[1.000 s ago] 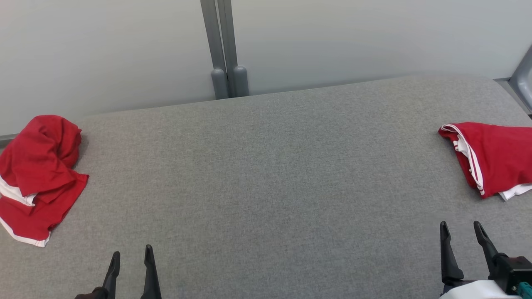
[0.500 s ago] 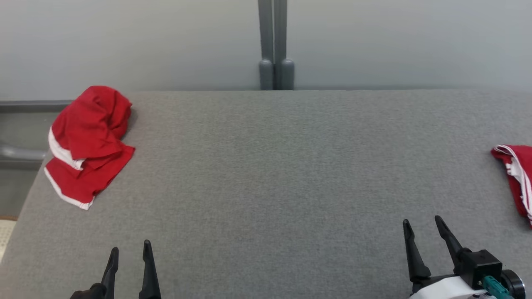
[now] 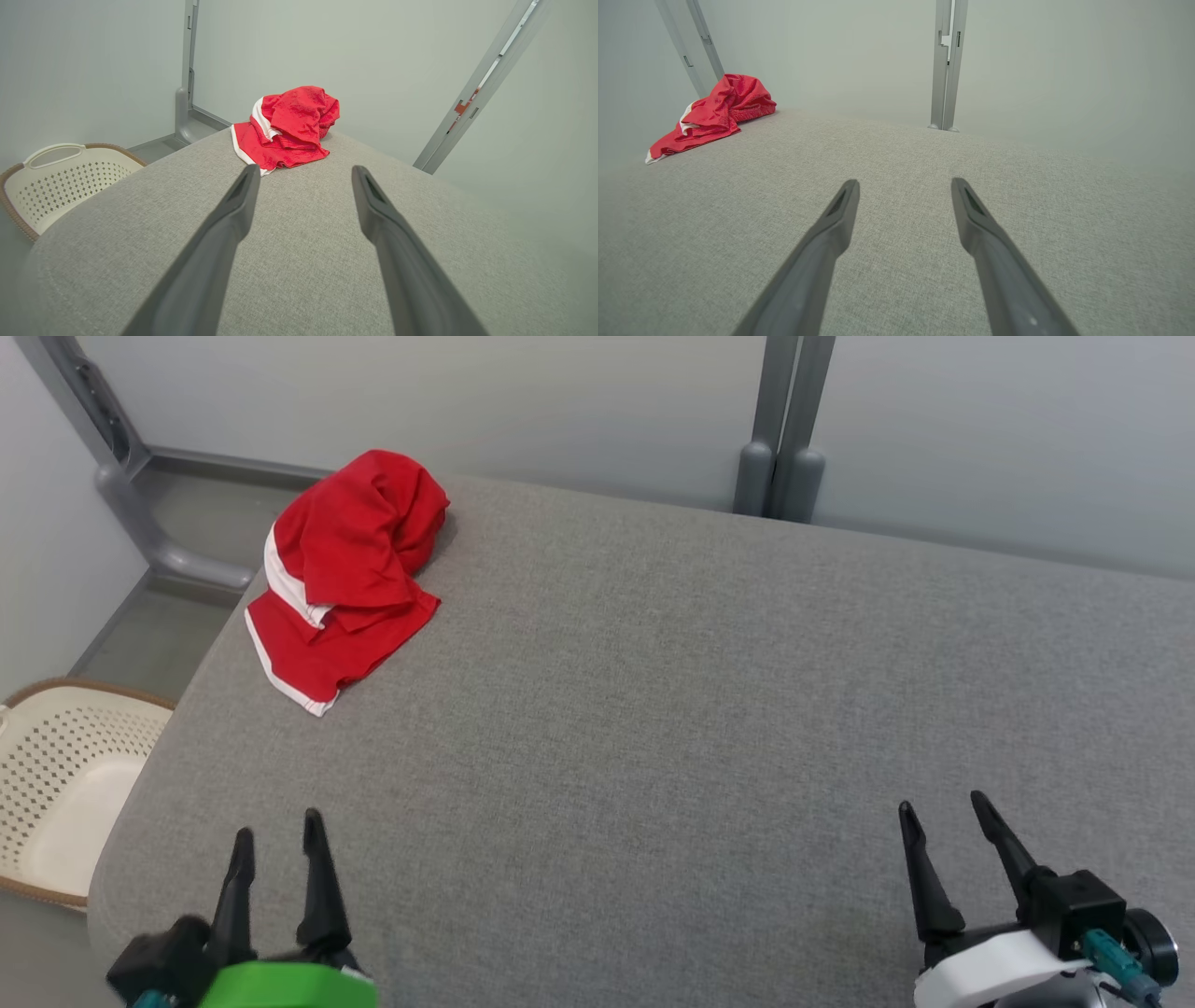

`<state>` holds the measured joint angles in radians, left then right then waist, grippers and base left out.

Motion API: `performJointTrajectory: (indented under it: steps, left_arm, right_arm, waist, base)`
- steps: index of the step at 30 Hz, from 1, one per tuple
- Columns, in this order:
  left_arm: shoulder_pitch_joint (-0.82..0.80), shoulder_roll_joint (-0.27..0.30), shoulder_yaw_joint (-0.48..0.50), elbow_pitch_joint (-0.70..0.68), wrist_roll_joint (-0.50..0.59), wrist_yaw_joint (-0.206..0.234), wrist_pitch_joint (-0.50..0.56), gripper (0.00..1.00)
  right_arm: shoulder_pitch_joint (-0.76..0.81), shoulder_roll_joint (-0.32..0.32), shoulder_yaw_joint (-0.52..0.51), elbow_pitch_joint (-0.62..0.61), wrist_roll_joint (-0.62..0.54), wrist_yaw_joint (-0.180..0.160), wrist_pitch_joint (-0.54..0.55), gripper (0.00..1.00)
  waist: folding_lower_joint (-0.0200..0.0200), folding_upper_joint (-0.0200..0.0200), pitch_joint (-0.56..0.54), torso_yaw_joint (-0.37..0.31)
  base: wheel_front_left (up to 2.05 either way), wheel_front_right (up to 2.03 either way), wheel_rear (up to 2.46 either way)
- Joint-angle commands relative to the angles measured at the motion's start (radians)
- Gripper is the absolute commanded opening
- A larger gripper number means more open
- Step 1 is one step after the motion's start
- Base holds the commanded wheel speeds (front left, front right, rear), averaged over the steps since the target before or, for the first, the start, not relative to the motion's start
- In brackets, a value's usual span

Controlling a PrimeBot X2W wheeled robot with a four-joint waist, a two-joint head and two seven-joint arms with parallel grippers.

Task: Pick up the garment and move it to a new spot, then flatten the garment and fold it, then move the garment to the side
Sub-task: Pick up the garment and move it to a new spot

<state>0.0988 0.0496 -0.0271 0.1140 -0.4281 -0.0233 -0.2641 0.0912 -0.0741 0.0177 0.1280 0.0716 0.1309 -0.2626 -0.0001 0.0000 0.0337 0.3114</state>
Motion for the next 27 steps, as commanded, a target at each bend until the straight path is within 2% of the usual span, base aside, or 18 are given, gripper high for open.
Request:
performJointTrajectory:
  steps: [1,5,8,13,18,21,27]
  left_arm:
    - [-0.066,0.002,-0.022,0.032,-0.011,-0.027,0.0,1.0]
    - [-0.291,0.006,-0.049,0.172,-0.001,-0.071,0.0,1.0]
    - [-0.48,0.022,-0.05,0.294,-0.02,-0.085,0.014,1.0]
    - [-0.793,0.076,-0.048,0.488,-0.041,-0.097,0.101,1.0]
    - [-1.009,0.137,-0.028,0.693,-0.057,-0.098,0.162,1.0]
    - [-1.113,0.183,-0.01,0.818,-0.067,-0.083,0.193,1.0]
    - [-1.224,0.243,-0.003,0.993,-0.06,-0.066,0.19,1.0]
  right_arm:
    - [-0.03,-0.008,-0.01,-0.009,0.013,0.0,-0.003,1.0]
    - [-0.103,-0.054,0.0,-0.031,0.0,0.0,-0.003,1.0]
    - [-0.174,-0.095,0.008,-0.052,-0.01,0.0,-0.003,1.0]
    - [-0.272,-0.155,0.019,-0.09,-0.021,0.0,-0.003,1.0]
    - [-0.33,-0.201,0.041,-0.114,-0.022,0.0,-0.003,1.0]
    - [-0.354,-0.221,0.064,-0.135,-0.015,0.0,-0.003,1.0]
    - [-0.349,-0.23,0.091,-0.149,-0.015,-0.001,0.0,1.0]
  waist:
    - [0.0001,0.0,0.103,0.001]
    - [0.0001,0.0,0.244,-0.014]
    - [0.0001,0.0,0.359,-0.028]
    - [0.0001,0.0,0.533,-0.052]
    - [0.0001,0.0,0.63,-0.09]
    - [0.0001,0.0,0.673,-0.118]
    - [0.0001,0.0,0.696,-0.167]
  base:
    - [0.0,0.0,0.0]
    - [0.0,0.0,0.0]
    - [0.0,0.0,0.0]
    - [0.0,0.0,0.0]
    - [0.0,0.0,0.0]
    - [0.0,0.0,0.0]
    - [0.0,0.0,0.0]
